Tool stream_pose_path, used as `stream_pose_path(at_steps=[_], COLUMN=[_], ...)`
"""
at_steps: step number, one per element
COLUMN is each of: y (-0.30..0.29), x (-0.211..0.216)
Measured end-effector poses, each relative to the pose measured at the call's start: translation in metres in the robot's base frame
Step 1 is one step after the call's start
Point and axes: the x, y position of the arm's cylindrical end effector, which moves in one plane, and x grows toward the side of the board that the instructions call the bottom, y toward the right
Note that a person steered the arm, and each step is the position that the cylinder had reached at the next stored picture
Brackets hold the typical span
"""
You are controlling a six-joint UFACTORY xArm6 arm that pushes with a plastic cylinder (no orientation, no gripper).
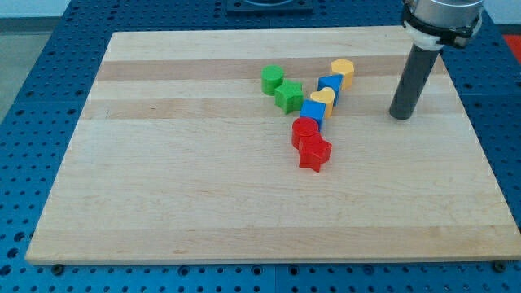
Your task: Move the blue triangle diagonally to the yellow heart
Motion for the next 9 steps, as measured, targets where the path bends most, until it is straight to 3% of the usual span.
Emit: stream_pose_path(at_steps=[1,2,4,5,7,9], y=[-0.008,-0.031,-0.074,-0.144,-0.273,-0.273], x=[0.000,0.027,0.120,0.155,0.149,0.074])
